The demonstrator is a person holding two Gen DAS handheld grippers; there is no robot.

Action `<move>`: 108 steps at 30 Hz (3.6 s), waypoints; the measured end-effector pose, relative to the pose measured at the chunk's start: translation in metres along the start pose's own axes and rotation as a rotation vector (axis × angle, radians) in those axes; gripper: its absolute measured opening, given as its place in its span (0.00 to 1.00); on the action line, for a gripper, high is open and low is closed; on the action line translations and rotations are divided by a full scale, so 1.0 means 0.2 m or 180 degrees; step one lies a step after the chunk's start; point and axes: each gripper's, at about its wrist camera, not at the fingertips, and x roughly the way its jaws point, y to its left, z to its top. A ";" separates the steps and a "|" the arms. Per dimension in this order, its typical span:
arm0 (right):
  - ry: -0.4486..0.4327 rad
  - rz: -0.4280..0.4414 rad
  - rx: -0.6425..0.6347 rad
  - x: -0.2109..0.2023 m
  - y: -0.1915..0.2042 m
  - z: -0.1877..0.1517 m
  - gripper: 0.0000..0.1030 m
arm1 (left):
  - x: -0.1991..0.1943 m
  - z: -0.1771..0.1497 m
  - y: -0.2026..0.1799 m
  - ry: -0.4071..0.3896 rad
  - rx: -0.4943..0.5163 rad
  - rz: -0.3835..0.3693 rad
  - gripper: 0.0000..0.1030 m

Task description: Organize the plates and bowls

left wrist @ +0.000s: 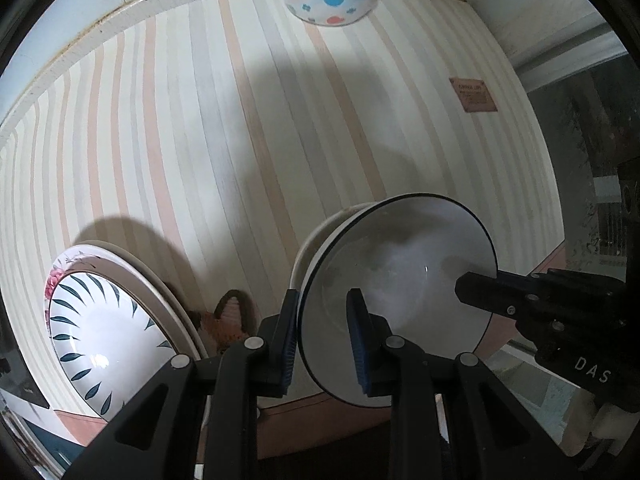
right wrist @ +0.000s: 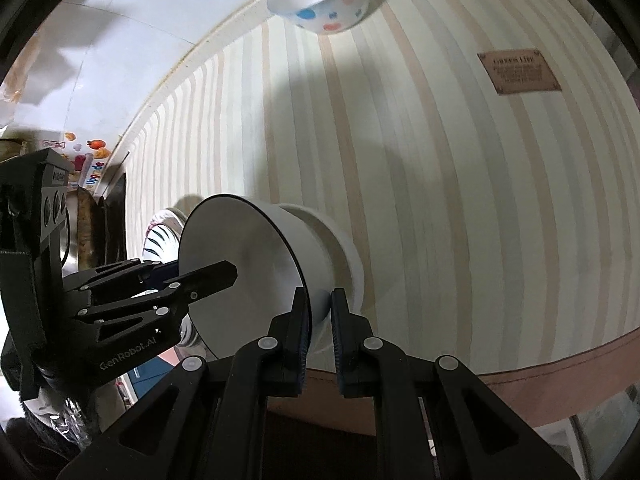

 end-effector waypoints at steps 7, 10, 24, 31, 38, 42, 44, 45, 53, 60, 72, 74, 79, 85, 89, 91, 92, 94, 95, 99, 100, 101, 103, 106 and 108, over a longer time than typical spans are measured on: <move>0.0039 -0.0009 0.0067 0.05 -0.03 0.00 0.12 | 0.05 -0.01 -0.01 0.0006 0.0047 0.0092 0.21; 0.0050 -0.0010 0.0073 0.07 -0.02 0.01 0.12 | 0.06 -0.01 -0.03 -0.0008 0.0096 0.0172 0.21; 0.0034 -0.0108 0.0057 0.06 -0.02 0.02 0.15 | 0.08 -0.01 -0.05 -0.0035 0.0100 0.0248 0.21; 0.0042 -0.0098 0.0069 0.06 -0.02 0.02 0.15 | 0.06 -0.01 -0.05 -0.0016 0.0077 0.0242 0.21; 0.0005 0.0063 0.0104 -0.01 -0.03 0.03 0.15 | -0.12 -0.02 -0.03 -0.0223 0.0086 0.0203 0.21; -0.0172 0.0169 0.0070 -0.15 -0.01 0.09 0.19 | -0.26 0.11 -0.02 -0.0465 0.0042 0.0134 0.28; -0.0267 0.0193 0.0058 -0.21 -0.01 0.16 0.39 | -0.27 0.23 0.00 -0.0523 0.0000 0.0099 0.28; -0.0339 0.0233 0.0043 -0.25 -0.01 0.22 0.41 | -0.27 0.29 0.01 -0.0540 -0.0033 0.0076 0.28; -0.0693 0.0142 0.0076 -0.31 -0.06 0.69 0.43 | -0.20 0.85 0.16 -0.0684 -0.0398 -0.0012 0.28; -0.0874 0.0068 0.0224 -0.21 -0.13 1.11 0.43 | -0.03 1.17 0.24 -0.0518 -0.0496 0.0043 0.28; -0.0695 -0.0109 0.0232 0.06 -0.16 1.40 0.11 | 0.13 1.26 0.21 -0.0453 -0.0413 0.0039 0.11; -0.0699 -0.0185 0.0185 0.06 -0.14 1.40 0.10 | 0.12 1.25 0.20 -0.0455 -0.0401 0.0035 0.11; -0.0676 -0.0202 0.0202 0.04 -0.10 1.36 0.10 | 0.07 1.19 0.18 -0.0474 -0.0338 0.0026 0.11; -0.0729 -0.0227 0.0171 -0.05 -0.02 1.22 0.10 | -0.06 1.02 0.14 -0.0582 -0.0233 -0.0007 0.11; -0.0789 -0.0204 0.0150 -0.13 0.04 1.08 0.10 | -0.16 0.92 0.11 -0.0664 -0.0120 0.0022 0.11; -0.0825 -0.0187 0.0148 -0.18 0.06 1.01 0.10 | -0.23 0.84 0.10 -0.0713 -0.0079 0.0012 0.11; -0.0839 -0.0174 0.0144 -0.19 0.09 0.96 0.10 | -0.26 0.79 0.09 -0.0730 -0.0050 0.0012 0.11; -0.0875 -0.0165 0.0122 -0.27 0.09 0.88 0.10 | -0.31 0.74 0.10 -0.0774 -0.0030 -0.0005 0.11; -0.0887 -0.0148 0.0125 -0.30 0.09 0.84 0.10 | -0.33 0.71 0.10 -0.0782 -0.0006 -0.0008 0.11; -0.0963 -0.0160 0.0082 -0.39 0.15 0.65 0.10 | -0.41 0.55 0.09 -0.0811 0.0104 -0.0002 0.11; -0.0979 -0.0158 0.0082 -0.42 0.16 0.60 0.10 | -0.42 0.51 0.08 -0.0821 0.0114 -0.0004 0.11; -0.0994 -0.0140 0.0086 -0.44 0.17 0.55 0.10 | -0.43 0.48 0.08 -0.0819 0.0131 0.0001 0.11; -0.1005 -0.0137 0.0090 -0.46 0.19 0.46 0.10 | -0.43 0.41 0.06 -0.0818 0.0143 0.0004 0.11; -0.1008 -0.0113 0.0088 -0.49 0.22 0.33 0.10 | -0.43 0.31 0.08 -0.0789 0.0138 -0.0012 0.11; -0.0995 -0.0086 0.0080 -0.49 0.24 0.25 0.10 | -0.42 0.24 0.10 -0.0753 0.0121 -0.0060 0.11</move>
